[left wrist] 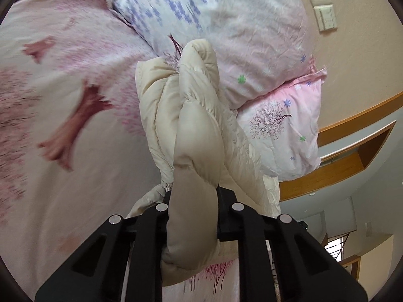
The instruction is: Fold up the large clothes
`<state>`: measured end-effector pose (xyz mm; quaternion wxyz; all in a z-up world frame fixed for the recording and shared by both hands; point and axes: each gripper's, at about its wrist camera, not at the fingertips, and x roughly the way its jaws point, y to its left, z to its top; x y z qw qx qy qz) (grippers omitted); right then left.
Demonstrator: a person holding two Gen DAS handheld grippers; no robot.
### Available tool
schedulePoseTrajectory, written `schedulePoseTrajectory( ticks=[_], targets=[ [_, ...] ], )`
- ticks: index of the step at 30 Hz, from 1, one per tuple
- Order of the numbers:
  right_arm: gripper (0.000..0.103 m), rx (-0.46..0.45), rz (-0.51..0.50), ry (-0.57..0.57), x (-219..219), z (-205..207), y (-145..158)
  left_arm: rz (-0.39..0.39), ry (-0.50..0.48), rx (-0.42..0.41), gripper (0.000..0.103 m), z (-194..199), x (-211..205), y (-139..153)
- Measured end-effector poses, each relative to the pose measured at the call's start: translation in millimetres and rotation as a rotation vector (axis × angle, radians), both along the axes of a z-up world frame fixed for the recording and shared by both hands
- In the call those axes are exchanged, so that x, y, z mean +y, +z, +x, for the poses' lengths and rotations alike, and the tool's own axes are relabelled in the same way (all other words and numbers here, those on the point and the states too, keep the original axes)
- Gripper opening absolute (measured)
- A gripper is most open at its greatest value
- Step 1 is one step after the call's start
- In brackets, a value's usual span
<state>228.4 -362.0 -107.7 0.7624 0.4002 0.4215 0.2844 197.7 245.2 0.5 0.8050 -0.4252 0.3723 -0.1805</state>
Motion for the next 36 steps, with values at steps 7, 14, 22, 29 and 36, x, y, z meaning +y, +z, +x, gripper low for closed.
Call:
schedulePoseTrajectory(
  ticks=[7,14,22,29,36],
  targets=[
    [0.018,0.02,0.0,0.096,44.6,-30.6,-12.3,-0.015,0.084,-0.014,0.015,-61.2,42.7,-9.4],
    [0.055,-0.064,-0.347,-0.057,64.0,-51.2,5.5,0.016,0.118,0.034,0.02,-76.4,51.0,-28.5],
    [0.063,-0.351,-0.692,-0.355,112.6,-91.1,69.8,0.093,0.197,0.031,0.064,-90.2,61.3,-19.4],
    [0.049,-0.53,-0.794,-0.102,248.2,-84.7,74.0,0.194,0.355,0.003,0.068,-157.8,59.9,-1.1],
    [0.05,-0.525,-0.944,-0.102,292.5,-69.9,52.9,0.139,0.334,0.032,0.074,-185.8,27.5,-19.4]
  ],
)
